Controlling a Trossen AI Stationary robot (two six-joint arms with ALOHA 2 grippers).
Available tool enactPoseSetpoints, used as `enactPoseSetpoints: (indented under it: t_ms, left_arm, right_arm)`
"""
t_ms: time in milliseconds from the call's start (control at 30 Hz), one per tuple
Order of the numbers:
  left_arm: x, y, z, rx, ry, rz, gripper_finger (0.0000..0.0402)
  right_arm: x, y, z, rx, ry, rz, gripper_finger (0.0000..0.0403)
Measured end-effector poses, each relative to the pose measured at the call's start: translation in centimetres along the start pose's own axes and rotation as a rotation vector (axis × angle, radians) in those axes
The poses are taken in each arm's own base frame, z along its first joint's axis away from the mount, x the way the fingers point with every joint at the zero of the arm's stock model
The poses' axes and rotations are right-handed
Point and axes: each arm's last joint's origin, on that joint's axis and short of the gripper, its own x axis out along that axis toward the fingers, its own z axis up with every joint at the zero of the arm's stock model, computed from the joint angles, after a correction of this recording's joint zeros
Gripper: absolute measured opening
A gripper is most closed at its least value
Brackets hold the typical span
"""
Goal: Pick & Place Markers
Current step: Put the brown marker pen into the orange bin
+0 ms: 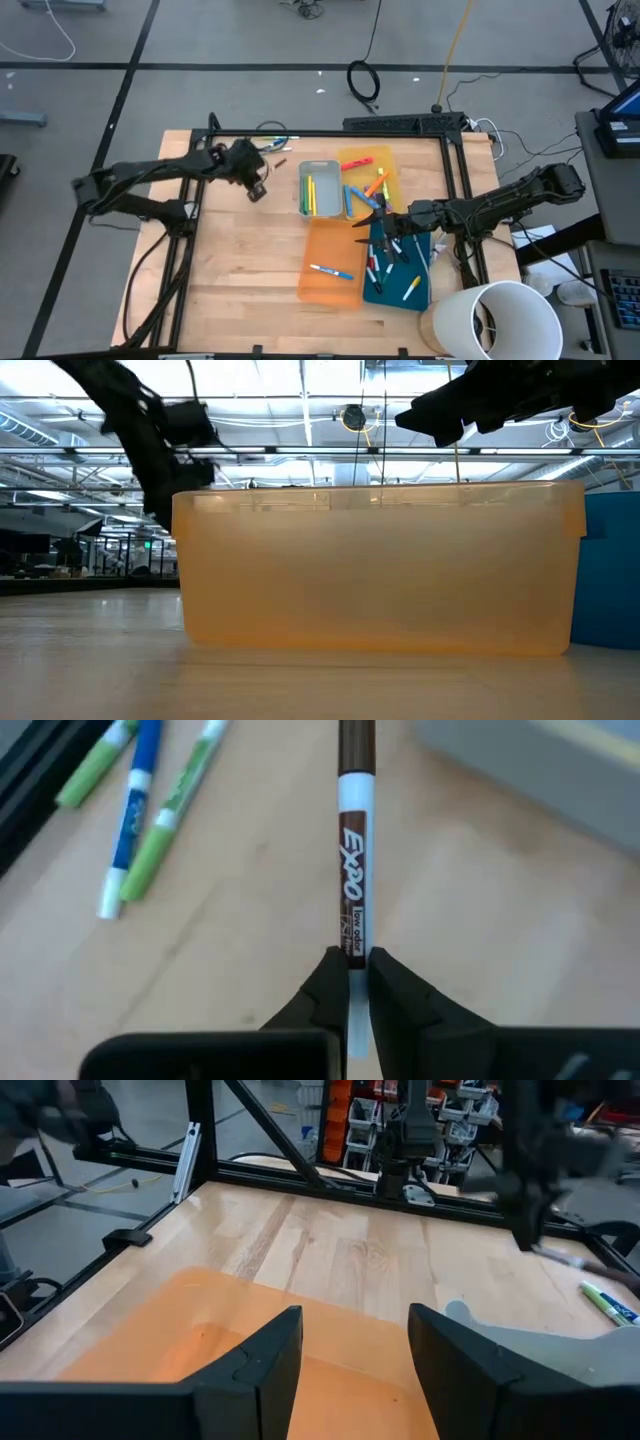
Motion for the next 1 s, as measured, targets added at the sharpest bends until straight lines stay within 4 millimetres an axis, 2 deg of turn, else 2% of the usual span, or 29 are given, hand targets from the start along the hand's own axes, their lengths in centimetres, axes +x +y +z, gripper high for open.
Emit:
enactPoseSetpoints:
  t_ms: [100, 200, 433, 567, 733, 867, 1000]
  left_arm:
    - [-2.2, -1.7, -0.5, 0.047, -0.148, -0.07, 0.0022]
    - [-3.7, -3.5, -0.8, 0.11, -0.4, -0.174, 0.0025]
    - [-3.4, -7.5, -2.9, 0.293, -0.919, -0.5, 0.0022]
    - [-3.4, -9.3, -3.3, 0.35, -0.992, -0.602, 0.0022]
    - [-3.8, -11.9, -2.1, 0.421, -0.988, -0.663, 0.0022]
    - [-3.4, -13.7, -1.2, 0.485, -0.969, -0.674, 0.0022]
    - [-2.4, -15.0, -0.3, 0.502, -0.922, -0.674, 0.0022]
  right_arm:
    - [0.0, 0.0, 0.0, 0.001, 0.0, -0.001, 0.0171]
    - [0.0, -0.2, 0.2, 0.006, -0.025, -0.011, 0.0171]
    - [1.6, -1.4, 0.5, 0.011, -0.143, -0.066, 0.0171]
    - [3.2, -2.7, 0.6, -0.004, -0.153, -0.114, 0.0171]
    - [5.8, -4.1, 1.6, -0.015, -0.157, -0.133, 0.0171]
    - [7.2, -4.1, 2.7, -0.036, -0.189, -0.02, 0.0171]
    - [7.5, -3.6, 3.2, -0.046, -0.209, 0.031, 0.0171]
